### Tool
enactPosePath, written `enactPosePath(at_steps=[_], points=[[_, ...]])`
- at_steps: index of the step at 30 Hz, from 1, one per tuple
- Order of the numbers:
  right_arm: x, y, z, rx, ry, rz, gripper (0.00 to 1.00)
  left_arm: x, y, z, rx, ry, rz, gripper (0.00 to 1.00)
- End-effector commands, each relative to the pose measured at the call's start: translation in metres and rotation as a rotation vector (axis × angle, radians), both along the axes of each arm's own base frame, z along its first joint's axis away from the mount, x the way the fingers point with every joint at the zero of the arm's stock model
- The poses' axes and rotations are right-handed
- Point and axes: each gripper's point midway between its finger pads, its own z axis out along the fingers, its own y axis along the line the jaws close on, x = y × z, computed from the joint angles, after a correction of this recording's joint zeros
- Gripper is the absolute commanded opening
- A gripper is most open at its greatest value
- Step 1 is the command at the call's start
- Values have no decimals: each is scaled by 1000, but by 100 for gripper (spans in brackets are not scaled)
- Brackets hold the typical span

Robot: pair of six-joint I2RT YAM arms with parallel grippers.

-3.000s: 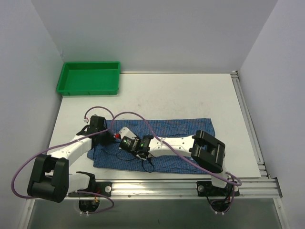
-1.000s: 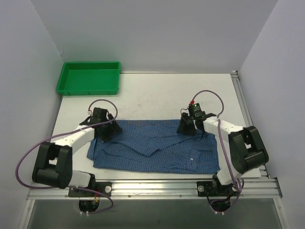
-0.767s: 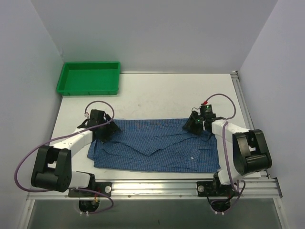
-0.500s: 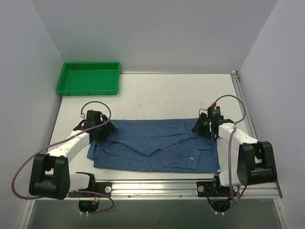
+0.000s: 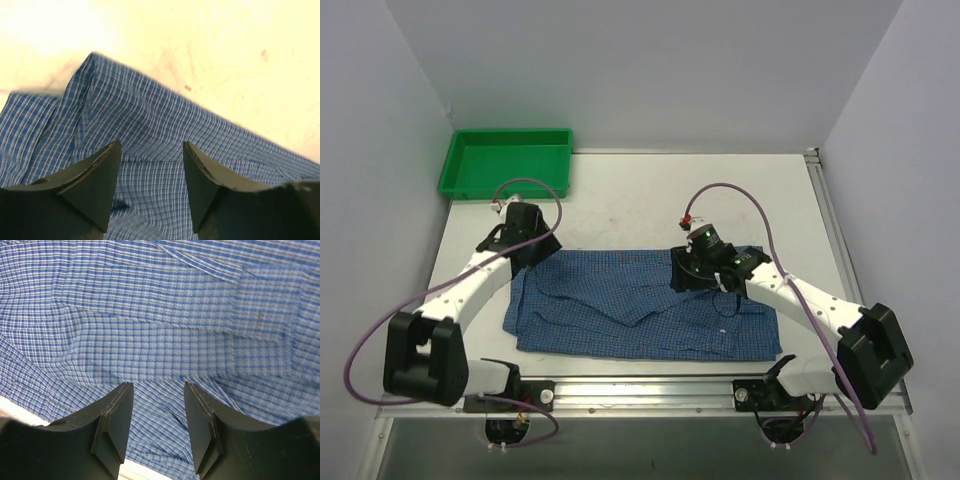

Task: Fold and stack the long sleeve shirts
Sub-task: Fold the shirt

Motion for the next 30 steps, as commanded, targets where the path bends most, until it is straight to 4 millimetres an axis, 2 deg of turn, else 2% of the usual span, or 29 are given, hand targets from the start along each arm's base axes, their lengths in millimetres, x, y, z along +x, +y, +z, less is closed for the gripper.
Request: enactPosePath(at_steps=[1, 3, 4, 6, 7, 12, 16, 22, 24, 27, 28, 30], points=[[15, 5, -1, -35, -24, -16, 45, 45, -4, 5, 35, -69, -5, 58], [26, 6, -3, -31, -33, -46, 44, 62, -5, 6, 40, -80, 4, 52], [31, 7, 0, -22, -36, -54, 44, 66, -6, -6, 46, -53, 3, 50], [36, 9, -6, -19, -16, -56, 44, 74, -4, -14, 45, -42, 17, 47], [39, 6, -9, -19, -10, -70, 44, 73, 1, -26, 47, -6, 37, 46], [40, -10, -26, -30, 24, -117, 44, 57, 22, -60, 43, 72, 165, 44], [39, -30, -41, -33, 62, -185, 43, 52, 29, -69, 31, 91, 208, 48], [39, -60, -42, -54, 55, -252, 43, 50, 47, -79, 53, 121, 247, 63], [39, -67, -37, -94, 34, -237, 43, 48, 52, -79, 41, 143, 255, 69], [35, -72, -31, -127, 25, -205, 44, 49, 44, -58, 56, 105, 222, 77], [34, -72, -28, -131, 20, -193, 44, 49, 43, -40, 59, 61, 214, 79], [28, -71, -25, -148, 19, -158, 44, 40, 41, -27, 97, 46, 200, 82]])
